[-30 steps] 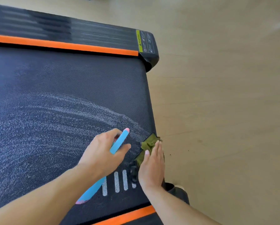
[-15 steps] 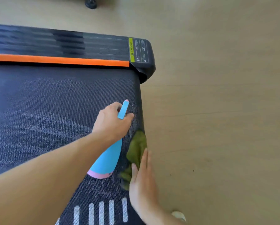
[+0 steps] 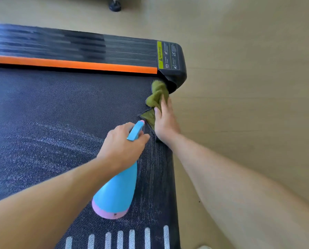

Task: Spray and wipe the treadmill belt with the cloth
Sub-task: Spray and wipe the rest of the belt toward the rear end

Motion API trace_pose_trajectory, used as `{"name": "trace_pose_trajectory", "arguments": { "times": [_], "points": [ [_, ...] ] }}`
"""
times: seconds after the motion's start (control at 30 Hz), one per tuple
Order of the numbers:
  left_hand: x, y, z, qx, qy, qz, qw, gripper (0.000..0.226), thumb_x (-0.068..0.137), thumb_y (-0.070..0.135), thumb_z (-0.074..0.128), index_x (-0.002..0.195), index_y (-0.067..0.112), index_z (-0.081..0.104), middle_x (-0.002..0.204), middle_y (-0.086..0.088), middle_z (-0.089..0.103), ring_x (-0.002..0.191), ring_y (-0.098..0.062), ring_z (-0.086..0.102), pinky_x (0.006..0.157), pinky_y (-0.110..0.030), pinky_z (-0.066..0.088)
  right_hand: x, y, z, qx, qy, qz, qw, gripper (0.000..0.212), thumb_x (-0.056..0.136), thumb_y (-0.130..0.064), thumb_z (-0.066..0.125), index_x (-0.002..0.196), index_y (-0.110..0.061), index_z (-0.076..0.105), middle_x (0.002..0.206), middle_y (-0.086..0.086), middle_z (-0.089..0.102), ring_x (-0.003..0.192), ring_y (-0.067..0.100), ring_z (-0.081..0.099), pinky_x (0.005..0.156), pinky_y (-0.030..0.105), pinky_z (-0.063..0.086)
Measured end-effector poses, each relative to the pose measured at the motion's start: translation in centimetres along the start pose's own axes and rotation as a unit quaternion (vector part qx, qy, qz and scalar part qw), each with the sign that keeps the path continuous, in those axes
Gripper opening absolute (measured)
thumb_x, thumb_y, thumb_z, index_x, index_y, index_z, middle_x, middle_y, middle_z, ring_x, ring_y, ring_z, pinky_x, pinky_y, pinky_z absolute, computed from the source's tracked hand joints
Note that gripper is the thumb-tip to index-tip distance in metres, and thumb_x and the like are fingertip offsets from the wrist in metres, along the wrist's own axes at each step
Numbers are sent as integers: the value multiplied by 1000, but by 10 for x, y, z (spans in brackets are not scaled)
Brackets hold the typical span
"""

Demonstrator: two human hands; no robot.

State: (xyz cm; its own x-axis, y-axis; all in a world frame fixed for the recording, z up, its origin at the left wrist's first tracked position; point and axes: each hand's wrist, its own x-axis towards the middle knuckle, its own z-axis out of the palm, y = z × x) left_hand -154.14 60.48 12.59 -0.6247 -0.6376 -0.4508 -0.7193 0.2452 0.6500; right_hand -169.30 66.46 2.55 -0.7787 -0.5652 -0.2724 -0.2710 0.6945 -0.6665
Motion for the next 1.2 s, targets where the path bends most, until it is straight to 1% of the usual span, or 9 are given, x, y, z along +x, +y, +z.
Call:
{"name": "trace_pose_trajectory", "arguments": {
  "times": [0.1, 0.27, 0.43, 0.5, 0.57, 0.73, 0.87, 1.07, 1.2],
  "points": [
    [-13, -2, -3, -39, -23, 20, 999, 20, 92, 34, 72, 85, 16, 67, 68, 4, 61, 65, -16, 55, 58, -28, 41, -111, 29, 14, 36, -2, 52, 998, 56, 104, -40, 27, 155, -34, 5, 163, -8, 3, 148, 10, 11, 113, 23, 16],
    [-36, -11, -3, -49, -67, 79, 993, 20, 92, 35, 73, 83, 19, 65, 67, 2, 61, 62, -12, 55, 62, -29, 44, -267, 48, 21, 23, -24, 243, 969, 59, 99, -53, 20, 153, -29, 21, 152, -9, 36, 138, 11, 36, 111, 27, 29],
    [-44, -15, -4, -42, -54, 106, 992, 19, 93, 34, 73, 83, 20, 64, 66, 5, 59, 62, -10, 52, 59, -20, 40, -162, 25, 7, 107, 7, 214, 971, 46, 103, -47, 18, 132, -26, 45, 104, -6, 59, 97, 18, 57, 83, 30, 42],
    [-48, -18, -4, -49, -33, 108, 992, 19, 93, 33, 74, 84, 20, 64, 66, 7, 57, 61, -7, 51, 58, -18, 39, -97, 14, 2, 122, 9, 145, 982, 46, 105, -42, 24, 147, -27, 31, 125, -3, 54, 112, 16, 51, 96, 30, 37],
    [-55, -21, -7, -70, -8, 102, 992, 19, 94, 34, 73, 85, 19, 65, 66, 6, 56, 60, -4, 49, 56, -15, 38, -66, 10, 4, 85, 4, 127, 988, 55, 104, -41, 26, 155, -27, 11, 158, -1, 24, 141, 19, 30, 113, 38, 26],
    [-77, -35, -13, -67, -4, 80, 995, 20, 96, 38, 70, 89, 19, 64, 70, 5, 59, 62, -6, 51, 60, -22, 41, -171, 33, 20, 84, -27, 237, 967, 60, 101, -50, 18, 155, -27, 5, 160, 0, 21, 145, 26, 26, 116, 49, 25],
    [-104, -51, -19, -57, -35, 90, 994, 18, 97, 35, 70, 90, 20, 63, 76, 2, 63, 71, -14, 58, 65, -23, 44, -270, 23, 28, 41, -45, 357, 932, 64, 104, -35, 30, 156, -17, -3, 163, 8, 6, 149, 27, 10, 120, 44, 13],
    [-132, -79, -39, -71, 11, 63, 995, 15, 98, 35, 68, 95, 22, 62, 82, 4, 66, 79, -9, 60, 65, -9, 41, -329, -27, 82, -84, -17, 350, 933, 67, 102, -29, 37, 156, -12, 2, 162, 13, -10, 149, 32, -8, 119, 46, 11],
    [-147, -105, -65, -79, 38, 50, 995, 15, 98, 36, 68, 96, 23, 61, 83, 7, 67, 80, -6, 60, 65, -7, 41, -366, -62, 130, -156, -49, 214, 963, 56, 93, -26, 41, 148, -12, 38, 159, 11, 23, 144, 36, 26, 107, 53, 38]
  ]
}}
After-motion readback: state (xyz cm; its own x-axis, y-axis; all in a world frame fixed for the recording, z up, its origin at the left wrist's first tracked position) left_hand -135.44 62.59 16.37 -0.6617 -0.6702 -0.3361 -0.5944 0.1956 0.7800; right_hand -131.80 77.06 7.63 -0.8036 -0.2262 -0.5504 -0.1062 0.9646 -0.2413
